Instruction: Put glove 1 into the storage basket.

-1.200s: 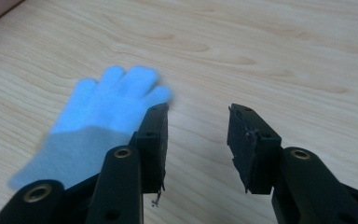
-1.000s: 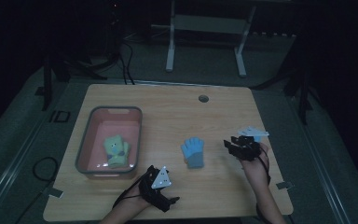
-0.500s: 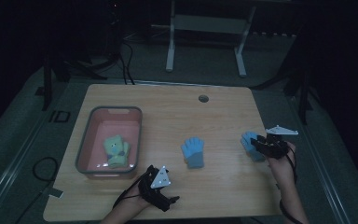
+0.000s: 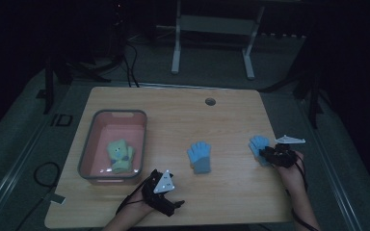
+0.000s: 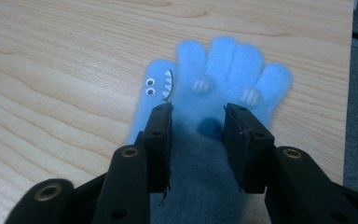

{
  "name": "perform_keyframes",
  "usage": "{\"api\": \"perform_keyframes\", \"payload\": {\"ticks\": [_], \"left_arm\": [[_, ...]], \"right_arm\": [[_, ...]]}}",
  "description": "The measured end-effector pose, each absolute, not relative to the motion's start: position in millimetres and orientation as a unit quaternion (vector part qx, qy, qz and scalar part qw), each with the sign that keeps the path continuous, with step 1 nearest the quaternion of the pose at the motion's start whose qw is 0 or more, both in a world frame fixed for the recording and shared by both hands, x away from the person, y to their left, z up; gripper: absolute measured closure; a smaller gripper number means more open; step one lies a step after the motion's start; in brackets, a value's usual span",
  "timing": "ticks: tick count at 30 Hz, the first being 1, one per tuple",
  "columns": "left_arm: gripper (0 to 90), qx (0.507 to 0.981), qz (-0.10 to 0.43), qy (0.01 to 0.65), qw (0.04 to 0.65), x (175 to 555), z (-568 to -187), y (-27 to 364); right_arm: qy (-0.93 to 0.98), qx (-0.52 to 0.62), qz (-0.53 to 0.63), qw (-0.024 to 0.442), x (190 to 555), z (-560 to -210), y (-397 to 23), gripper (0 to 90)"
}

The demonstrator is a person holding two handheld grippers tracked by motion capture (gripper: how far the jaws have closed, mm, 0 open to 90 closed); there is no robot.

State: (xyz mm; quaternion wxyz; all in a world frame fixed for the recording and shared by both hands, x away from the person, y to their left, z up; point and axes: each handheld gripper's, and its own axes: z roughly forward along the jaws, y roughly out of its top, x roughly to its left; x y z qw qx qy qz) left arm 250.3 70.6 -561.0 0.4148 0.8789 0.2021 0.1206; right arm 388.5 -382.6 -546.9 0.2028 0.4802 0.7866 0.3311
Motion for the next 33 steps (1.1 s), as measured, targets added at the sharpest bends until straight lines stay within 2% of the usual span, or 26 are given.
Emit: {"api": "perform_keyframes", "payload": {"ticks": [5,10,19,22,33], "left_arm": [[3.9,0.878,0.121,0.202,0.416,250,-561,70],[3.8,0.876,0.12,0.203,0.42,249,-560,70],[3.9,0.876,0.121,0.202,0.42,248,-559,69],[3.9,0.878,0.121,0.198,0.418,248,-560,69],[3.9,0.877,0.114,0.196,0.424,248,-559,68]], "right_arm": [[0.782,0.487,0.331,0.205,386,-548,-380,80.5],[0.762,0.522,0.313,0.222,384,-545,-368,85.4],[0.733,0.538,0.34,0.239,363,-504,-327,86.1],[0.728,0.54,0.356,0.226,354,-497,-306,86.1],[0.75,0.521,0.351,0.206,342,-510,-246,86.1]]}}
